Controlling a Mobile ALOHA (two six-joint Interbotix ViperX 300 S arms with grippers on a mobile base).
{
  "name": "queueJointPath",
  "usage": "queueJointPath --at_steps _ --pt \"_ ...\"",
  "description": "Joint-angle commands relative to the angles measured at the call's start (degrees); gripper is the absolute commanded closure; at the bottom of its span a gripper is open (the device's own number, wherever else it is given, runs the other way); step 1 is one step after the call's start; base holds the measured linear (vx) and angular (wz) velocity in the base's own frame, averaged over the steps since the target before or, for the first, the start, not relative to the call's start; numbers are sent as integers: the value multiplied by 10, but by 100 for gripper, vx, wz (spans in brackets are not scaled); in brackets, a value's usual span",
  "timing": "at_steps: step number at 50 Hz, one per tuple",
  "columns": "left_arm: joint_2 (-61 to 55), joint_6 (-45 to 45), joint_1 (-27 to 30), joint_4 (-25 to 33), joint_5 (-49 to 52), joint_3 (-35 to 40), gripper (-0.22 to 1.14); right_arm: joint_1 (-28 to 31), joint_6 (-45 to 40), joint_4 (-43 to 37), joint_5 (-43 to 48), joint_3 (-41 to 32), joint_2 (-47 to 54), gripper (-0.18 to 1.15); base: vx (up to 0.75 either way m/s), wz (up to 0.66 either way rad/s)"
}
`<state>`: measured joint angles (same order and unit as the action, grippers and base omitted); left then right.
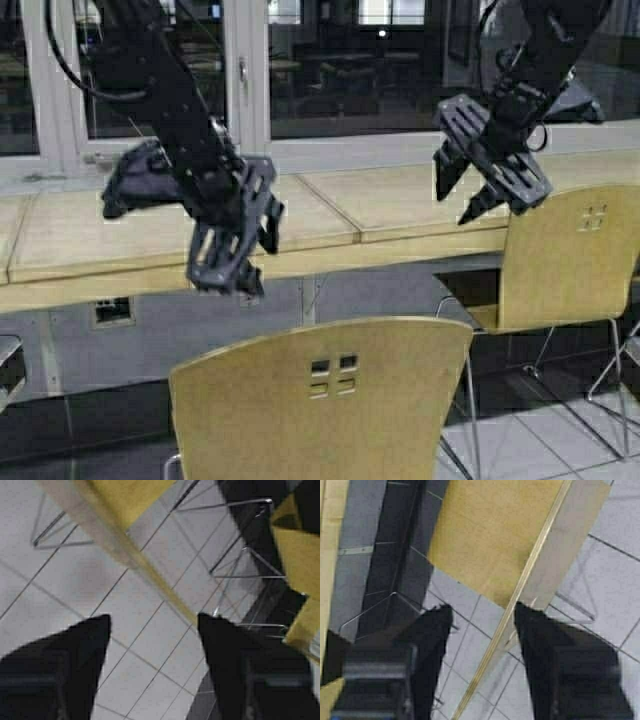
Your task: Push the chairs under the table
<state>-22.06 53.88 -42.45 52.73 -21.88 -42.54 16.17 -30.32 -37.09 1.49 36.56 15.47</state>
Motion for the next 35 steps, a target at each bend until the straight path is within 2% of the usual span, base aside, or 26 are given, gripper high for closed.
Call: queueJointPath --at_steps 1,14,35 --pt "-15 19 -16 11 -2 14 2 -1 -1 -1 4 -13 11 16 5 2" --pt "-62 51 -23 22 -8 42 2 -1 -1 -1 4 -40 75 17 4 1" --pt "-137 56 -3 62 -28 109 2 -1 2 -1 -16 -149 187 16 0 0"
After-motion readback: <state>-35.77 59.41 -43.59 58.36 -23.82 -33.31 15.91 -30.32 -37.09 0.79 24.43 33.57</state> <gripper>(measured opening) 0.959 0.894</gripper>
